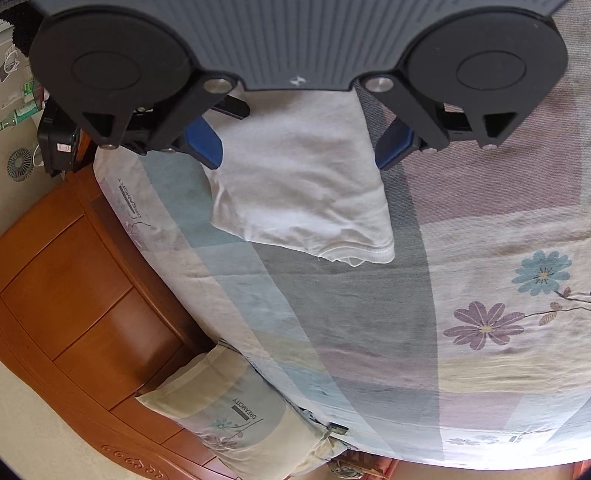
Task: Fold clothes
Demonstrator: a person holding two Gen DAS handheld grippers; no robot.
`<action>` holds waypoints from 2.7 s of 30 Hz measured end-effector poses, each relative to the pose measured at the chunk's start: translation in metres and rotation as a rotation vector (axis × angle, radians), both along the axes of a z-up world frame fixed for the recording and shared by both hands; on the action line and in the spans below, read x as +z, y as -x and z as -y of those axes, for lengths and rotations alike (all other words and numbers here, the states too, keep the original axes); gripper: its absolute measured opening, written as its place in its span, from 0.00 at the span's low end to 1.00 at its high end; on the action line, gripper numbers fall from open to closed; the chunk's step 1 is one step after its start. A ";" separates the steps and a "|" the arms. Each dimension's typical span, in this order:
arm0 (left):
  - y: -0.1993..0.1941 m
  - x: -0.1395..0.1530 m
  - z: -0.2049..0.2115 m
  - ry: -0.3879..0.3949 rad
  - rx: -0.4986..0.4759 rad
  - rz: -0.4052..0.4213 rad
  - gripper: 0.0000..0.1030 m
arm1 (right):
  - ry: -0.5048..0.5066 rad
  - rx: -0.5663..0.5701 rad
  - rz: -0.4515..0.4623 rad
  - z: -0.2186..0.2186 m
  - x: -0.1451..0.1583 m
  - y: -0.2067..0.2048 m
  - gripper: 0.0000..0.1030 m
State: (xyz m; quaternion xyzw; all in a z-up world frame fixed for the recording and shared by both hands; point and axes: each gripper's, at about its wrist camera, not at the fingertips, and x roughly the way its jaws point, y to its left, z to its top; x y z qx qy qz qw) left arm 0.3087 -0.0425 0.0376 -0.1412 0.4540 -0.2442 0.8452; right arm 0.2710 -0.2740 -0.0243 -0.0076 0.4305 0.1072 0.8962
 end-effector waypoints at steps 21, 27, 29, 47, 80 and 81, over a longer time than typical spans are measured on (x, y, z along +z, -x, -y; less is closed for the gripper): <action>-0.031 -0.027 0.052 0.087 0.008 -0.156 0.87 | -0.250 -0.113 -0.060 0.094 -0.008 0.001 1.00; -0.034 -0.056 0.060 0.069 -0.023 -0.253 0.87 | -0.241 -0.148 -0.062 0.094 -0.007 0.000 1.00; -0.034 -0.054 0.056 0.086 -0.019 -0.251 0.87 | -0.238 -0.157 -0.073 0.093 -0.010 0.000 1.00; -0.026 -0.055 -0.040 0.184 0.208 -0.213 0.87 | -0.376 -0.176 -0.124 0.100 -0.011 -0.002 1.00; -0.037 -0.109 -0.020 0.490 0.104 -0.413 0.96 | -0.773 0.047 -0.339 0.111 -0.038 -0.072 1.00; -0.040 -0.108 -0.015 0.486 0.104 -0.412 0.96 | -0.779 0.044 -0.334 0.112 -0.039 -0.073 1.00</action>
